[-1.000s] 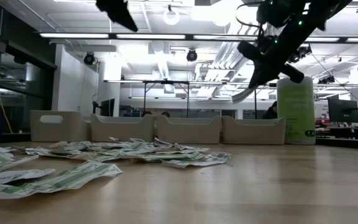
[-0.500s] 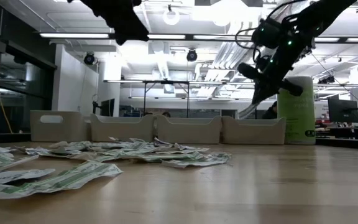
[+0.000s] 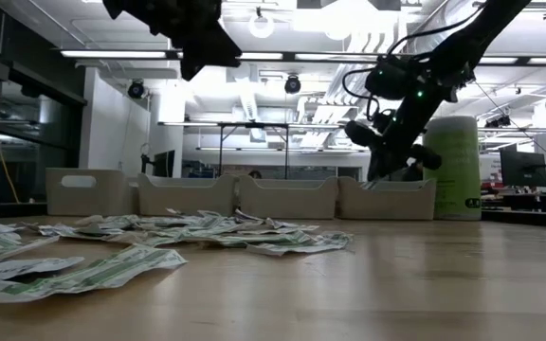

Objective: Pick & Place First Aid Supplies
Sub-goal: Put the green bandage into the right gray bin, then put the gray towelette pack into the middle right gray bin

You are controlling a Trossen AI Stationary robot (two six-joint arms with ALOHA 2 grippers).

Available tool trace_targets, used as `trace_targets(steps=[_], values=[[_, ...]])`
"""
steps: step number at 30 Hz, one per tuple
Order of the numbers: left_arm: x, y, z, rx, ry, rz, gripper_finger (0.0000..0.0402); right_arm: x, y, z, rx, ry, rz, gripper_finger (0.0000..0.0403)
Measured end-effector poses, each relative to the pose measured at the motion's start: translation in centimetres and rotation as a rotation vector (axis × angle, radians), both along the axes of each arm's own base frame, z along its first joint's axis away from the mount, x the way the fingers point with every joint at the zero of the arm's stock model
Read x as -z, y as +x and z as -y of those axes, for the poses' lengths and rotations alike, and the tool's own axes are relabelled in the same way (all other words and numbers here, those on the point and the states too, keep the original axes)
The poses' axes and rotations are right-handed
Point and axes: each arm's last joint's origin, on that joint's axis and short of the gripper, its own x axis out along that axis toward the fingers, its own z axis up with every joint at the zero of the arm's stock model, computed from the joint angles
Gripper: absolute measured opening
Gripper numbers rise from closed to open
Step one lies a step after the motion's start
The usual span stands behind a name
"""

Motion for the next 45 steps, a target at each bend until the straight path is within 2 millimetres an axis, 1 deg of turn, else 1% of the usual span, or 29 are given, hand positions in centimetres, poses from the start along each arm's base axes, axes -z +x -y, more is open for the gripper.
trace_targets(steps=[3,7,11,13,16,23,26,29,33,37,42,45], values=[[0.2,0.2,-0.1,-0.007,-0.016,-0.005,0.0101,0.0,0.1,0.1,-0.029,-0.018,-0.010,0.0053],[0.8,0.7,0.0,-0.013,-0.055,-0.031,0.0101,-0.2,0.1,0.3,-0.050,-0.030,0.010,0.0108],[1.5,1.4,0.5,0.005,-0.072,-0.057,0.0101,-0.4,0.0,0.6,-0.056,-0.020,0.035,0.0156],[1.9,1.9,0.8,0.019,-0.079,-0.071,0.0101,-0.8,-0.2,0.6,-0.047,-0.035,0.043,0.0174],[2.7,2.5,1.3,0.033,-0.098,-0.105,0.0101,-2.0,-0.4,0.5,-0.038,-0.094,0.070,0.0190],[4.7,4.3,2.6,0.033,-0.113,-0.177,0.0101,-5.7,-0.9,-0.1,-0.083,-0.255,0.183,0.0197],[5.9,5.1,3.0,0.034,-0.109,-0.224,0.0101,-6.9,-1.0,-1.0,-0.139,-0.271,0.235,0.0197],[7.1,5.8,3.4,0.036,-0.115,-0.265,0.0101,-7.6,-0.7,-2.1,-0.257,-0.252,0.284,0.0197],[9.2,6.7,3.1,0.008,-0.165,-0.339,0.0101,-7.6,0.3,-3.9,-0.434,-0.179,0.333,0.0197],[10.5,7.2,3.0,0.039,-0.128,-0.377,0.0101,-7.2,1.1,-5.6,-0.547,-0.137,0.312,0.0197],[11.4,7.6,3.0,0.046,-0.128,-0.397,0.0101,-6.6,1.6,-7.3,-0.549,-0.090,0.257,0.0197],[12.2,8.0,2.9,-0.019,-0.219,-0.414,0.0101,-6.2,1.7,-8.2,-0.520,-0.050,0.228,0.0197]])
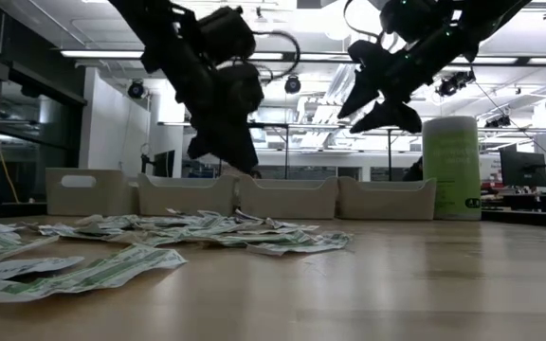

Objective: Pick & Place First Aid Supplies
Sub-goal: Put the gray towelette pack into the middle right gray bin

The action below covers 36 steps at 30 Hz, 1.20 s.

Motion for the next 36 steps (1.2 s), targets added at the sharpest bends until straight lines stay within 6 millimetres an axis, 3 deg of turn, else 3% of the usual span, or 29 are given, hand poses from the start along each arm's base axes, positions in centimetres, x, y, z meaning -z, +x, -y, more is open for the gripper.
trace_targets(steps=[6,10,17,22,32,36], values=[[2.4,0.9,-0.1,-0.256,-0.242,-0.073,0.0101,0.4,0.2,-1.4,0.023,0.025,-0.048,0.0197],[3.1,2.1,-0.2,-0.296,-0.343,-0.018,0.0101,0.5,0.3,-1.9,0.025,0.010,-0.060,0.0197],[4.7,2.5,-0.3,-0.426,-0.433,-0.064,0.0101,0.6,0.2,-2.0,0.027,0.013,-0.079,0.0197],[4.8,2.5,-0.4,-0.457,-0.409,-0.061,0.0104,0.7,0.2,-2.1,0.023,0.012,-0.092,0.0197],[5.7,2.9,-0.4,-0.496,-0.447,-0.057,0.0181,0.8,0.2,-2.1,0.001,-0.014,-0.107,0.0197],[6.4,3.2,-0.5,-0.506,-0.476,-0.065,0.0192,0.9,0.1,-2.1,-0.005,-0.017,-0.121,0.0197]])
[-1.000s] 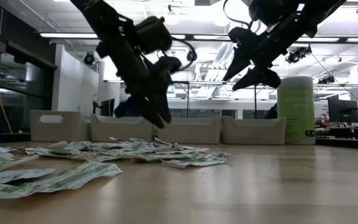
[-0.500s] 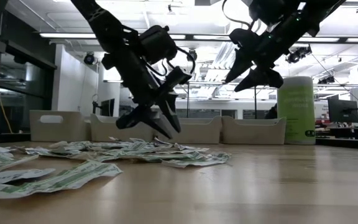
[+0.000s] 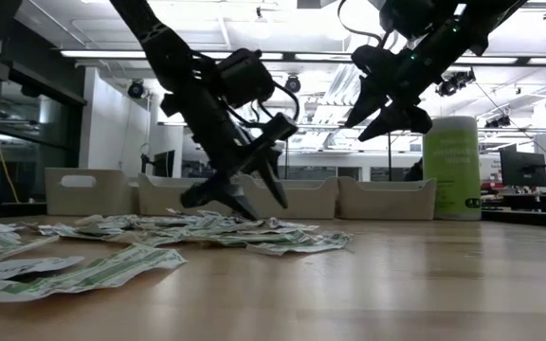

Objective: Pick & Place First Aid Supplies
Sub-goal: Put the gray towelette pack into the middle right gray bin

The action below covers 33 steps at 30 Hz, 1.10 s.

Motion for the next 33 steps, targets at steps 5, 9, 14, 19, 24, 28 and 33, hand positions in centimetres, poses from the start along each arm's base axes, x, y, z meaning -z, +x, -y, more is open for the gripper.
trace_targets(steps=[5,9,14,19,24,28,33], values=[[0.28,0.22,-0.01,-0.005,-0.010,0.000,0.0193,0.06,-0.06,-0.02,-0.006,-0.004,-0.012,0.0197],[0.29,0.26,-0.01,-0.008,-0.013,0.003,0.0193,0.13,-0.10,-0.03,-0.015,-0.012,-0.024,0.0197],[0.20,0.58,-0.11,-0.032,0.012,0.041,0.0193,0.12,-0.10,-0.03,-0.024,-0.021,-0.028,0.0197],[0.23,0.57,-0.23,-0.052,0.037,0.037,0.0193,0.12,-0.11,-0.03,-0.029,-0.026,-0.031,0.0197],[0.33,0.60,-0.22,-0.046,0.035,0.036,0.0193,0.12,-0.10,-0.04,-0.037,-0.032,-0.034,0.0197],[0.36,0.58,-0.22,-0.036,0.043,0.034,0.0180,0.12,-0.10,-0.04,-0.041,-0.033,-0.034,0.0197],[0.48,0.50,-0.22,-0.034,0.044,0.021,0.0131,0.12,-0.10,-0.04,-0.041,-0.034,-0.035,0.0197]])
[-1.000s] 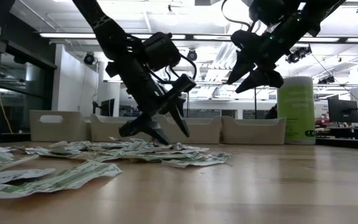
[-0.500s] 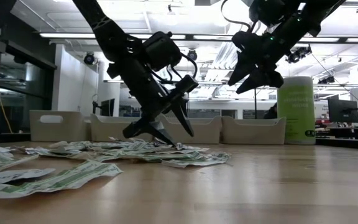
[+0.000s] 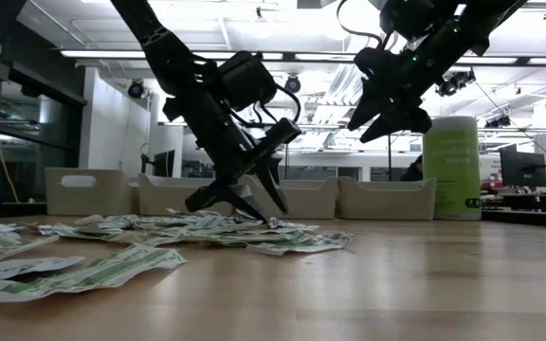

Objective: Pick & Place First Aid Supplies
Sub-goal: Put the gray towelette pack into the middle right gray bin

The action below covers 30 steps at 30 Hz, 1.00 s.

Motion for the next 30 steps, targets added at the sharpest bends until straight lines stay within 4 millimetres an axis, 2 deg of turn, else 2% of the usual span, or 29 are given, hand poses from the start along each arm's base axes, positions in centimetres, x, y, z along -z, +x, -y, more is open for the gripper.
trace_targets(steps=[13,21,30], values=[[0.1,-0.1,0.0,0.010,0.011,-0.011,0.0008,0.0,0.0,0.0,-0.007,-0.008,-0.004,0.0197],[0.0,-0.1,0.0,0.027,0.017,-0.004,0.0002,0.0,0.0,0.0,-0.010,0.006,0.002,0.0197],[-2.5,-0.3,0.1,0.033,0.036,0.072,0.0001,0.0,0.0,0.0,-0.009,0.007,0.003,0.0197]])
